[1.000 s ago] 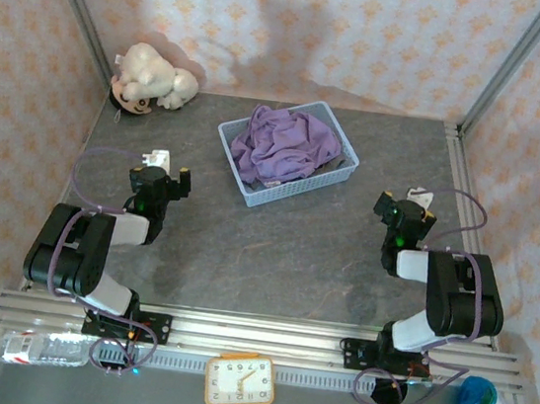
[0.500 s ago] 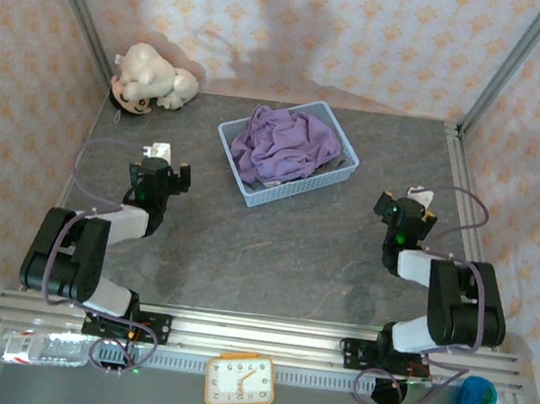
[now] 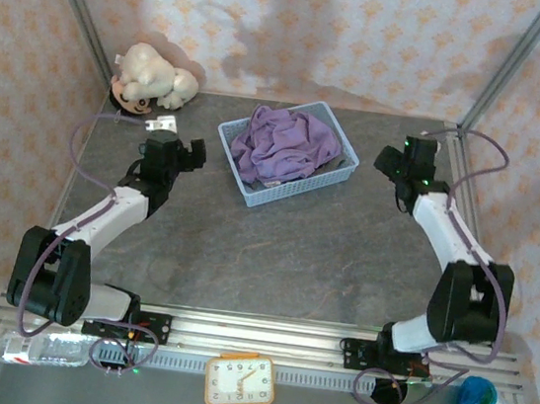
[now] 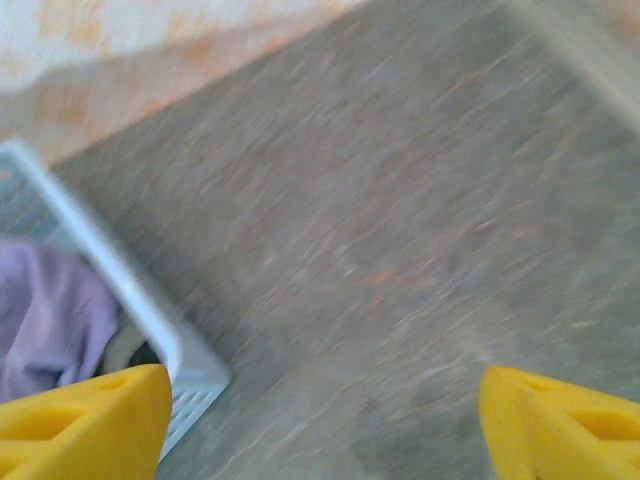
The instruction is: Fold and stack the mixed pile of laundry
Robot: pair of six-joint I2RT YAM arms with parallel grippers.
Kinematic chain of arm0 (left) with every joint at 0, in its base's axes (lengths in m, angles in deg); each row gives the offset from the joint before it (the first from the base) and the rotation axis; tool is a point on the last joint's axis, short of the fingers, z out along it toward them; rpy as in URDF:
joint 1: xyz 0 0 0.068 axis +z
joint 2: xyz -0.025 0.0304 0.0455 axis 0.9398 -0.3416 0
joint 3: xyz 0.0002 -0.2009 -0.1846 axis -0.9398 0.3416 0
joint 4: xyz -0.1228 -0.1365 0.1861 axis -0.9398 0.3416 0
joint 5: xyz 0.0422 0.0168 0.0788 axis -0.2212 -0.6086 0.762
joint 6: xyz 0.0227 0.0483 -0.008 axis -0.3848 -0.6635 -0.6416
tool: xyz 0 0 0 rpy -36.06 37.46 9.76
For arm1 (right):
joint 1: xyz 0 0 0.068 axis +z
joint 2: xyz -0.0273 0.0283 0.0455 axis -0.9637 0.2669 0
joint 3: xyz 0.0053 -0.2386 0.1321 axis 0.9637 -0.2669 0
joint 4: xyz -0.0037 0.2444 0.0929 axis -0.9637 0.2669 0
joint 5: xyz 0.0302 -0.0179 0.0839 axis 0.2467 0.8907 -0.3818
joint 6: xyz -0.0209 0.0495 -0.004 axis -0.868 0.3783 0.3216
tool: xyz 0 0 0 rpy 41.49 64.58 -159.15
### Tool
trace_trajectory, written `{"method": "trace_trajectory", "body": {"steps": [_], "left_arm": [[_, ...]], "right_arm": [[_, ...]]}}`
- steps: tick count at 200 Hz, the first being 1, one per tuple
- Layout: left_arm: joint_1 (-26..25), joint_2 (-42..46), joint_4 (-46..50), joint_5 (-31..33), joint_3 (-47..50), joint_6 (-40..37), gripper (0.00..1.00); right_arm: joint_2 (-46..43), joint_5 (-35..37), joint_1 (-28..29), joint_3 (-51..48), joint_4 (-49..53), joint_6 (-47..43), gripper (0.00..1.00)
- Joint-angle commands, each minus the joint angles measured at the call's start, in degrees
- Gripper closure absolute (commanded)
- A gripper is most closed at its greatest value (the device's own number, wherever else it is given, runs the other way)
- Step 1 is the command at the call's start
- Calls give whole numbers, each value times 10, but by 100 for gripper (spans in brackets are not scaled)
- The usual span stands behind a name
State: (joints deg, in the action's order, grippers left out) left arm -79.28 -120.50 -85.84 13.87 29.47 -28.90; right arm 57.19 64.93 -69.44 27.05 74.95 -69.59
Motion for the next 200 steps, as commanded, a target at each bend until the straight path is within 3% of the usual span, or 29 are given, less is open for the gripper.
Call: {"method": "trace_trajectory", "body": {"steps": [1, 53, 82, 108, 131, 160, 200], "left_arm": [[-21, 17, 54, -10, 7, 95, 0], [-81, 17, 68, 3, 27, 151, 0], [-94, 7, 67, 4, 37, 174, 0], [-97, -7, 70, 5, 37, 177, 0], [-97, -16, 75, 3, 32, 179, 0], [-98, -21, 81, 0, 24, 176, 0], [-99, -25, 87, -9, 16, 175, 0]], "right_arm": [[69, -88, 32, 58, 127, 27, 22], [198, -96, 45, 159, 90, 159, 30], [248, -53, 47, 203, 92, 173, 30], [291, -63, 48, 224, 95, 192, 31], [306, -13, 42, 227, 112, 196, 36], [292, 29, -2, 219, 129, 188, 39], [269, 76, -109, 240, 182, 118, 36]]}}
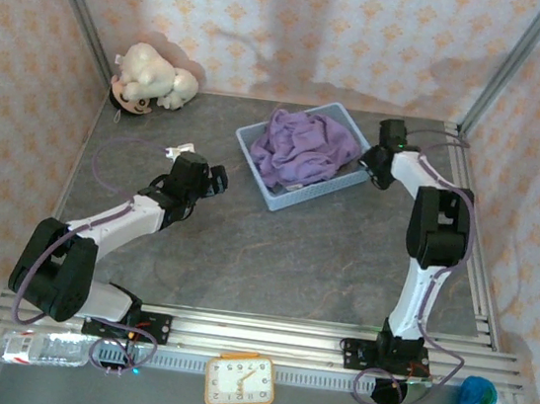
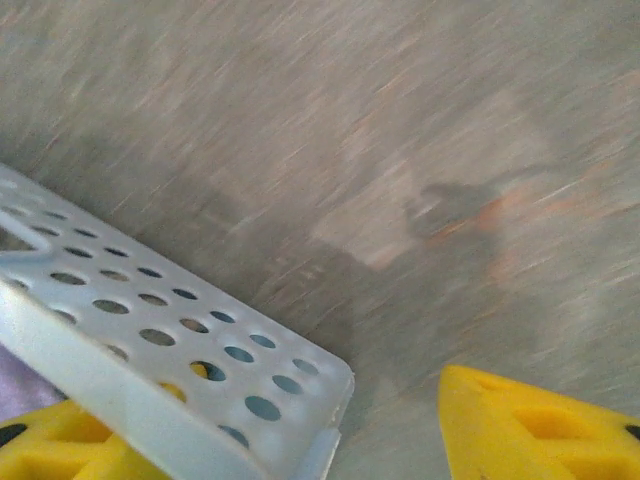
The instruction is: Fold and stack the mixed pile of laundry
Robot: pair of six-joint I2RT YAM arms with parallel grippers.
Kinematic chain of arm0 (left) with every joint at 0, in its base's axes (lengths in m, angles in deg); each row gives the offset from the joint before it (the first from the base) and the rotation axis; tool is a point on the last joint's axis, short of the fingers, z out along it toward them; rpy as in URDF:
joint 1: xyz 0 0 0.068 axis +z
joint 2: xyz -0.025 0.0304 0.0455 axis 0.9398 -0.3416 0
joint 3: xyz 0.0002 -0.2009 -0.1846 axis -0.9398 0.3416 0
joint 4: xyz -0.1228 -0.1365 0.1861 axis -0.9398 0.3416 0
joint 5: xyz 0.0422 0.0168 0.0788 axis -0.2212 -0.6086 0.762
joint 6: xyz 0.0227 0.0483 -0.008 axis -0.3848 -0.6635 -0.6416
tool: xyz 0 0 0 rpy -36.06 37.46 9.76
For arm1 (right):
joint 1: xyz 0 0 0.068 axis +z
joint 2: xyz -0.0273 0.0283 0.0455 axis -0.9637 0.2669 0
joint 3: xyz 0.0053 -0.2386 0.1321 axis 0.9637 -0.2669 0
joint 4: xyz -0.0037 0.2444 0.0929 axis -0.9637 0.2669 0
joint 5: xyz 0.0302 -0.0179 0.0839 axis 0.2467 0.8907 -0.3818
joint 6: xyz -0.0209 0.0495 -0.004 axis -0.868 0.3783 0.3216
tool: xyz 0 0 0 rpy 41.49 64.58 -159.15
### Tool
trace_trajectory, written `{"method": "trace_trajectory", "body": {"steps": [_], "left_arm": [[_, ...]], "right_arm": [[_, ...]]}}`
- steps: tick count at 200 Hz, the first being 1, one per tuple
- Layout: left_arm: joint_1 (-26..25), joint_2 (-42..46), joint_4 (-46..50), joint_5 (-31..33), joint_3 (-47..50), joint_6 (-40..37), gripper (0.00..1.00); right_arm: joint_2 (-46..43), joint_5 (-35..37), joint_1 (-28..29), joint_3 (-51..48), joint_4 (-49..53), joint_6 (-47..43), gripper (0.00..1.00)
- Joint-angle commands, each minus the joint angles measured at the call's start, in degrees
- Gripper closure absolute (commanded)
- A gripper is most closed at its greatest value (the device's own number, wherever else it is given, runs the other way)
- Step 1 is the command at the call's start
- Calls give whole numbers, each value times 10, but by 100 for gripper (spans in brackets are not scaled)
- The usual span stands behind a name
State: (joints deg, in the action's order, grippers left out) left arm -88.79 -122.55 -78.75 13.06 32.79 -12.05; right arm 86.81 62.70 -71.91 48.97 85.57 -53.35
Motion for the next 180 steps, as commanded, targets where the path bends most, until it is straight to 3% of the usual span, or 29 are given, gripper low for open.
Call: {"method": "trace_trajectory", "body": {"steps": [1, 27, 56, 95, 134, 180], "left_arm": [[-4, -4, 16, -1, -18, 7, 0], [-8, -10, 22, -8, -29, 7, 0], [-15, -18, 28, -13, -46, 9, 0], [-28, -38, 29, -24, -74, 17, 0], [-38, -49, 35, -25, -91, 18, 0], [-40, -30, 44, -3, -68, 22, 0]], "right_arm": [[-28, 99, -88, 22, 76, -46, 36], [-41, 112, -147, 63, 125, -87, 34], [-97, 72, -137, 74, 146, -120, 29], [-176, -10, -14, 28, 113, -117, 26], [-130, -47, 123, 38, 92, -90, 27], [-30, -72, 166, 69, 79, -70, 39]]}}
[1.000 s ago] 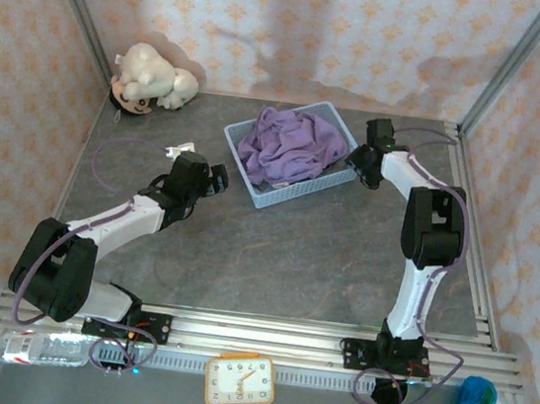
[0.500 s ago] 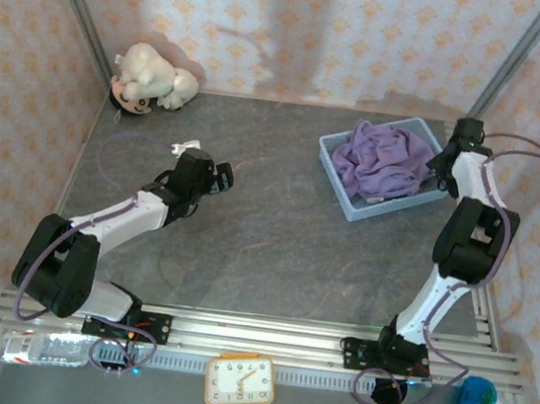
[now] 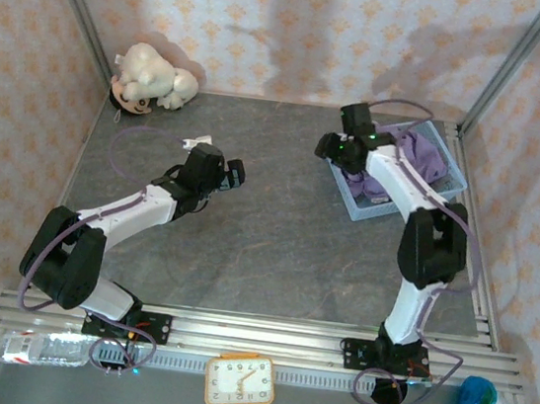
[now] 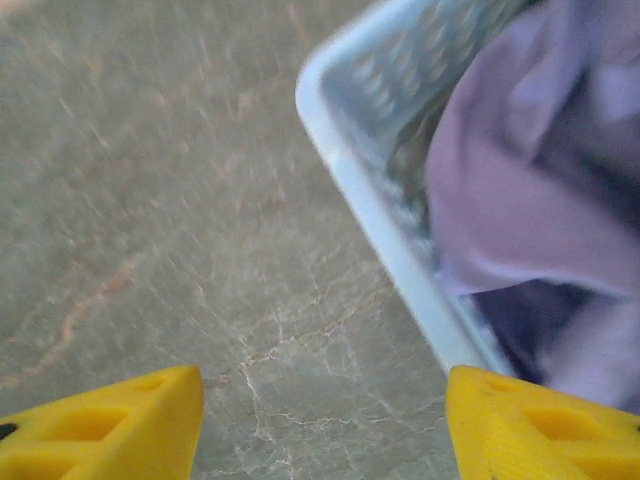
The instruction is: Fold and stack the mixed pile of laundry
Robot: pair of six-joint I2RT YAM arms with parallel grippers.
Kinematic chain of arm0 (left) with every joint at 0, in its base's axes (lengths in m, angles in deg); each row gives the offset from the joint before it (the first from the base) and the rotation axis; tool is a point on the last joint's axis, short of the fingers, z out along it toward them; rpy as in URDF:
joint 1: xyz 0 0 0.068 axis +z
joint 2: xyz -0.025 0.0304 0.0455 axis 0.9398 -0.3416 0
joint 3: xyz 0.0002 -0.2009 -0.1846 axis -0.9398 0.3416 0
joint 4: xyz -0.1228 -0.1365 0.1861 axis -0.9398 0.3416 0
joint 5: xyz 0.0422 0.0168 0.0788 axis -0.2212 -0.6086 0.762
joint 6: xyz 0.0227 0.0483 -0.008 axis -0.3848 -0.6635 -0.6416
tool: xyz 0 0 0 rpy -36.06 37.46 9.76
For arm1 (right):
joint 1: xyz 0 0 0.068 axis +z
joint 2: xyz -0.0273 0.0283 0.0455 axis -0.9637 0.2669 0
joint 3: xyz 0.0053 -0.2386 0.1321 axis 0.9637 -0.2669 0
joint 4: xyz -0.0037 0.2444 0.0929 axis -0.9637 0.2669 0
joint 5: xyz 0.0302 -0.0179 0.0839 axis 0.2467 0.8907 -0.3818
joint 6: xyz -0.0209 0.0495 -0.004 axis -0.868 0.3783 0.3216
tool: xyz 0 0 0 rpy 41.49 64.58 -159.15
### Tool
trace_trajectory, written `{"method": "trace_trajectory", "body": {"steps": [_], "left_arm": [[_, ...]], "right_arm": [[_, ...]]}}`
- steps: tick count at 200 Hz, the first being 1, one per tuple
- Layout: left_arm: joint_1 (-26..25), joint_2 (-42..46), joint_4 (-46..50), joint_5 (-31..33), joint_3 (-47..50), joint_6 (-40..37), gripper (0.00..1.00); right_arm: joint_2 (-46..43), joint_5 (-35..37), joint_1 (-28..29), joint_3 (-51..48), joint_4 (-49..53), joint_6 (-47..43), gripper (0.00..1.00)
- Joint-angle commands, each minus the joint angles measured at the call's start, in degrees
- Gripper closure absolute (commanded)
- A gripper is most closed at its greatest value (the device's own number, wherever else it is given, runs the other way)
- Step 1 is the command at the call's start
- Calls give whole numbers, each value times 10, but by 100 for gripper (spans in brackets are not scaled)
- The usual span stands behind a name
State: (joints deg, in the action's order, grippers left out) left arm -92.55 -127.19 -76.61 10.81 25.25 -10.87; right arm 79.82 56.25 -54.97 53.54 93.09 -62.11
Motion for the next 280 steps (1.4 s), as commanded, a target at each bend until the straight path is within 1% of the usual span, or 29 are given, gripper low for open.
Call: {"method": "trace_trajectory", "body": {"steps": [1, 26, 45, 52, 66, 88, 113, 134, 154, 164, 175, 179, 183, 184, 186, 187, 188, 196, 213, 218, 236, 251, 266, 280], "left_arm": [[-2, 17, 23, 20, 9, 10, 0], [-2, 21, 29, 24, 15, 10, 0], [-2, 18, 29, 24, 13, 9, 0], [-2, 17, 27, 22, 12, 10, 0], [-2, 11, 23, 17, 7, 11, 0], [-3, 2, 23, 8, -4, 14, 0], [-4, 0, 18, 0, -4, 19, 0], [-5, -1, 18, -9, -4, 18, 0], [-6, 0, 20, -19, -3, 17, 0], [-6, 2, 20, -22, -3, 18, 0], [-7, 4, 18, -23, -1, 20, 0], [-6, 4, 18, -23, -1, 20, 0], [-7, 5, 18, -23, -2, 20, 0], [-6, 5, 18, -23, -3, 20, 0], [-7, 5, 18, -23, -2, 20, 0], [-7, 5, 18, -23, -2, 20, 0], [-7, 5, 18, -23, -3, 20, 0], [-7, 7, 19, -23, -3, 20, 0], [-6, 16, 22, -21, -3, 22, 0], [-6, 18, 24, -20, -2, 22, 0], [-7, 31, 29, -14, -2, 19, 0], [-6, 39, 32, -7, -5, 14, 0], [-3, 46, 38, -1, -13, 9, 0], [5, 52, 39, -1, -20, 7, 0]], "right_arm": [[42, -4, -3, 25, 6, 19, 39], [56, 72, -10, 29, 37, 20, 40], [46, 119, -32, 13, 42, 21, 40], [40, 123, -44, 3, 32, 20, 40], [31, 102, -69, -8, 10, 11, 40], [29, 101, -95, 18, 30, -10, 39], [20, 146, -116, 32, 43, -23, 37], [42, 189, -142, 59, 72, -19, 31], [58, 230, -155, 67, 75, -24, 28], [70, 240, -158, 76, 74, -31, 28], [89, 240, -160, 95, 84, -34, 34], [95, 241, -160, 102, 89, -36, 38], [100, 240, -160, 110, 92, -38, 45], [102, 240, -160, 110, 93, -38, 49], [104, 240, -160, 115, 95, -39, 51], [105, 240, -160, 115, 96, -40, 54], [106, 240, -160, 118, 96, -40, 54], [109, 238, -160, 126, 98, -43, 67], [97, 231, -161, 133, 95, -46, 90], [89, 228, -161, 132, 91, -46, 100], [44, 212, -161, 123, 73, -44, 100], [-2, 181, -161, 123, 65, -41, 100], [-56, 123, -161, 121, 46, -44, 100], [-108, 50, -160, 118, 20, -42, 100]]}}
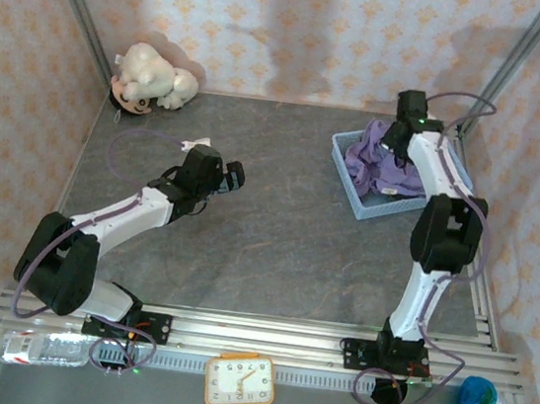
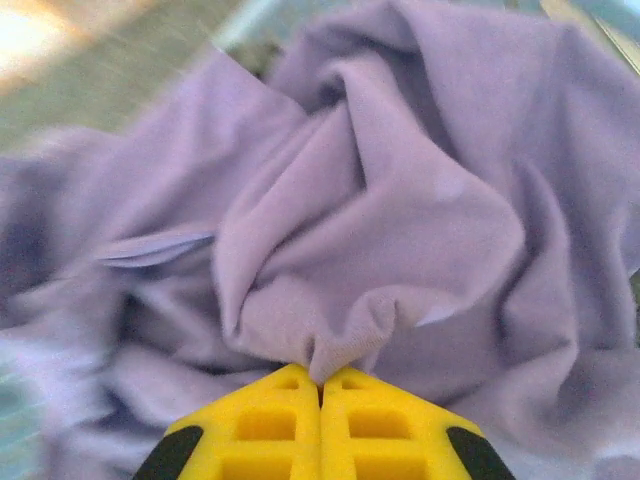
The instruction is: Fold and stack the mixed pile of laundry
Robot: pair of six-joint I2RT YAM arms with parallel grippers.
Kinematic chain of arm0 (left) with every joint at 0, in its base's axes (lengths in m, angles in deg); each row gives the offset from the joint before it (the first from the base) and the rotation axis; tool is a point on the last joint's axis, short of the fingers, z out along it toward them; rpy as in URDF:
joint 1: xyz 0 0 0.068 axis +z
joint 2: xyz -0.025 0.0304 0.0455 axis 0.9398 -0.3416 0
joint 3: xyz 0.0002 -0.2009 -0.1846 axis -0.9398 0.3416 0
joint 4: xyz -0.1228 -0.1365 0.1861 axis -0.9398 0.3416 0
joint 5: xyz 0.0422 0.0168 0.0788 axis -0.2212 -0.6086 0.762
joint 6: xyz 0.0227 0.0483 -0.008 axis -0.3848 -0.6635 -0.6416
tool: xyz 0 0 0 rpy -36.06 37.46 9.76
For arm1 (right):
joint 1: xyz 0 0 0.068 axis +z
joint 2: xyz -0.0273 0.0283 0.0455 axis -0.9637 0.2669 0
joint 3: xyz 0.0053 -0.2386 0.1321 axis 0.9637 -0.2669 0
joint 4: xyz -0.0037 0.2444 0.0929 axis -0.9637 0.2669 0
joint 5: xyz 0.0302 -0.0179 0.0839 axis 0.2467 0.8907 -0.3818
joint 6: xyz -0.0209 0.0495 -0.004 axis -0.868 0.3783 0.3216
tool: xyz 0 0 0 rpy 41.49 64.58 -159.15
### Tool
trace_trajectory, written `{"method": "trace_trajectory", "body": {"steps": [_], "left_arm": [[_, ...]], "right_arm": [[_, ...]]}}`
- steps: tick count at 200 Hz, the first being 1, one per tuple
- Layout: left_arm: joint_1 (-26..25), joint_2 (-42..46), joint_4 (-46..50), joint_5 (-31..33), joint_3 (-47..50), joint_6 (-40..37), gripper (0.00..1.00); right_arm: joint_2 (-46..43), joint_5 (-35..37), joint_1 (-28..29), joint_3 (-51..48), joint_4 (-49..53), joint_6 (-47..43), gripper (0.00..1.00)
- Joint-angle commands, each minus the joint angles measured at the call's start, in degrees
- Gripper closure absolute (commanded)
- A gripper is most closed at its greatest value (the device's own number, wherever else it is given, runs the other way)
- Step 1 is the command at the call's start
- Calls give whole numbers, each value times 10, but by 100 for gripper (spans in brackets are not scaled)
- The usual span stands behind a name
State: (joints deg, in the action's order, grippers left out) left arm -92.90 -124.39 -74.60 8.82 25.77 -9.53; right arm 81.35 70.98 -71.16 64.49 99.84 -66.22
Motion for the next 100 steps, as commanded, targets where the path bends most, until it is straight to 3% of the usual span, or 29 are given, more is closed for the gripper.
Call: {"method": "trace_trajectory", "body": {"steps": [1, 24, 45, 76, 100], "left_arm": [[10, 25, 19, 19, -26, -6, 0], [36, 33, 13, 8, -33, 4, 0], [64, 37, 11, -4, -37, 18, 0], [84, 50, 22, 1, -36, 33, 0], [93, 72, 32, 23, -19, 49, 0]], "right_arm": [[-127, -103, 3, 8, -50, -1, 100], [-200, -233, 17, 16, -98, 17, 100], [-232, -309, 63, 52, -116, 27, 100], [-240, -389, 144, 87, -146, 41, 100], [-223, -419, 186, 60, -193, 72, 100]]}}
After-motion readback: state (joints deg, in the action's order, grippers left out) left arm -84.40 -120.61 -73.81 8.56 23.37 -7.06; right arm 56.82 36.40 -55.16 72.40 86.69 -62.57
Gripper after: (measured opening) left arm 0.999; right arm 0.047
